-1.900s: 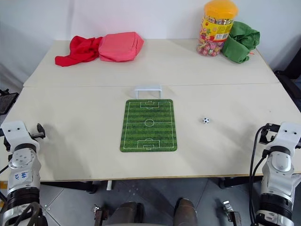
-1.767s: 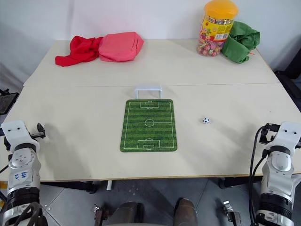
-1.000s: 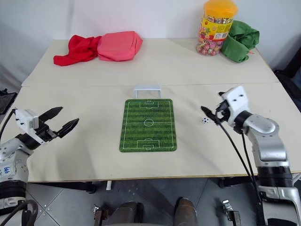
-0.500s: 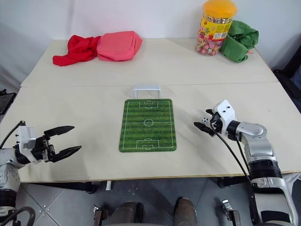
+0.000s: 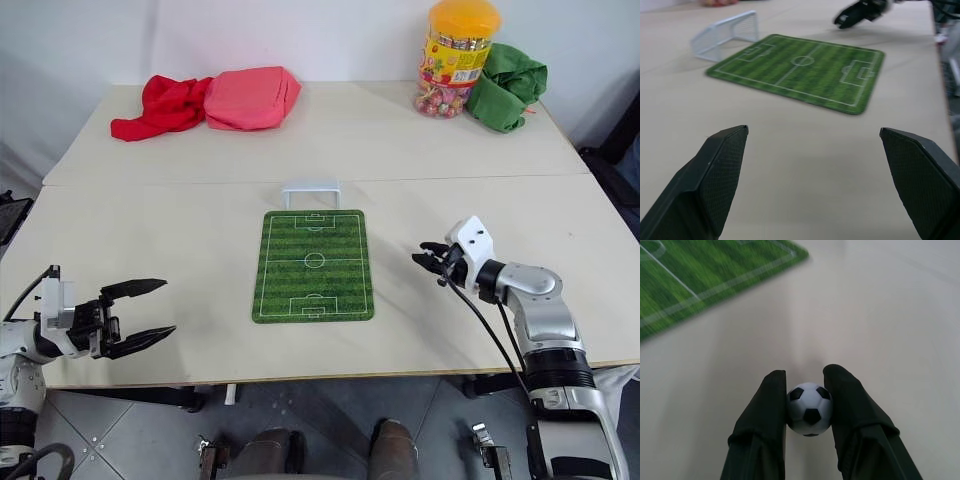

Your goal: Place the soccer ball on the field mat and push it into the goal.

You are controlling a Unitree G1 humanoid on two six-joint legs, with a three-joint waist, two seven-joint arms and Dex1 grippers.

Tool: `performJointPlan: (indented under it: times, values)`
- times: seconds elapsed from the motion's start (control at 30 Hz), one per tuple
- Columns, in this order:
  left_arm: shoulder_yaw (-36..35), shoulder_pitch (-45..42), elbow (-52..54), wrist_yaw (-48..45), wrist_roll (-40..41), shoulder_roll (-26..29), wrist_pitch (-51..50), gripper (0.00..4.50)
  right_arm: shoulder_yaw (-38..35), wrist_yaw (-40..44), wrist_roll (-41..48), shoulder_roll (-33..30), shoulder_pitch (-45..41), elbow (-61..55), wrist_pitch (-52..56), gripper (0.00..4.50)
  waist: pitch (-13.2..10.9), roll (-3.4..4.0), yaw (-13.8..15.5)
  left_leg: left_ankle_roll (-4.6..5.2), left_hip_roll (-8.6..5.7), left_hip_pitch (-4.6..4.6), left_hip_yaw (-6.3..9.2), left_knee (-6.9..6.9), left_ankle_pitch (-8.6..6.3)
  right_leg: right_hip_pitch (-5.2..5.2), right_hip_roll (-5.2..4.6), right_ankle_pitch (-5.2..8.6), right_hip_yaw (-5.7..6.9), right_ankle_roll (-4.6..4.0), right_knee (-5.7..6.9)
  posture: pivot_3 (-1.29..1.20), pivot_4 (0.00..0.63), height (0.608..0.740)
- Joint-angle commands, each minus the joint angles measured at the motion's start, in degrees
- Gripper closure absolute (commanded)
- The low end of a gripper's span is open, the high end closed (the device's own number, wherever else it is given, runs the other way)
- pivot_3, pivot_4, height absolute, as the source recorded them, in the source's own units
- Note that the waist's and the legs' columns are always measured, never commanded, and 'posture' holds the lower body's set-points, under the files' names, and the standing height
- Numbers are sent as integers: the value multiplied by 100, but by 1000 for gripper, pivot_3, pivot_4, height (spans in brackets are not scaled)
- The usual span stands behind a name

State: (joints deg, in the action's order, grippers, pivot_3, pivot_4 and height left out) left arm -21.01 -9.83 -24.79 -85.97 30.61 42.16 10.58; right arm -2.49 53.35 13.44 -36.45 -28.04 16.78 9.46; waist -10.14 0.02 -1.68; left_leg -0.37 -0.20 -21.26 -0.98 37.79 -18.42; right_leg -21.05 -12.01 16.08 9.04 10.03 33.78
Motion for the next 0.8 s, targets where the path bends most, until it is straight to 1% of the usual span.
performJointPlan:
  times: [0.03, 0.13, 0.23, 0.3, 0.4, 0.57, 0.8]
  values:
    - [119, -68, -30, -433, 61, 83, 81, 0, 144, 113, 278, -38, -213, -1091, 720, 3648, 0, 0, -1, -2, 3, 0, 0, 0, -1, 0, 3, 0, 0, 0, -1, 0, 150, 740]
    - [267, -157, -156, -495, 20, 52, 178, 0, 482, 270, 456, 4, -419, -1635, 1641, 3648, 0, 0, 5, -4, 8, 1, 0, 0, -2, -2, 8, -1, -1, -2, 0, 0, 150, 740]
    - [412, -380, -373, -453, -23, -38, 350, 0, 1214, 420, 320, 135, -710, -2213, 2156, 3648, 0, 0, 9, -6, 9, -1, 1, 0, -3, -5, 10, -2, -1, -3, 1, 0, 150, 740]
    - [566, -511, -509, -509, -65, -130, 437, 0, 1789, 508, 192, 376, -1033, -2347, 2449, 3648, 0, 0, 7, -6, 9, -3, 0, 2, -4, -8, 12, -2, -2, -3, 2, 0, 150, 740]
    - [719, -646, -624, -522, -75, -236, 517, 0, 2251, 642, 121, 707, -1285, -2368, 2435, 3648, 0, 0, 4, -7, 9, -5, -1, 5, -4, -14, 12, -2, -3, -4, 7, 0, 150, 740]
    - [820, -700, -651, -477, -30, -308, 633, 0, 2729, 947, 13, 901, -1345, -2306, 2203, 3648, 1, -2, 6, -7, 8, -10, -1, 6, -5, -18, 12, -2, -1, -4, 7, 0, 150, 740]
    - [810, -523, -561, -467, 36, -325, 703, 0, 2899, 1134, -173, 971, -1290, -1975, 1887, 3648, 1, -3, 1, -8, 9, -10, -5, 11, -6, -20, 13, -3, -3, -4, 10, 0, 150, 740]
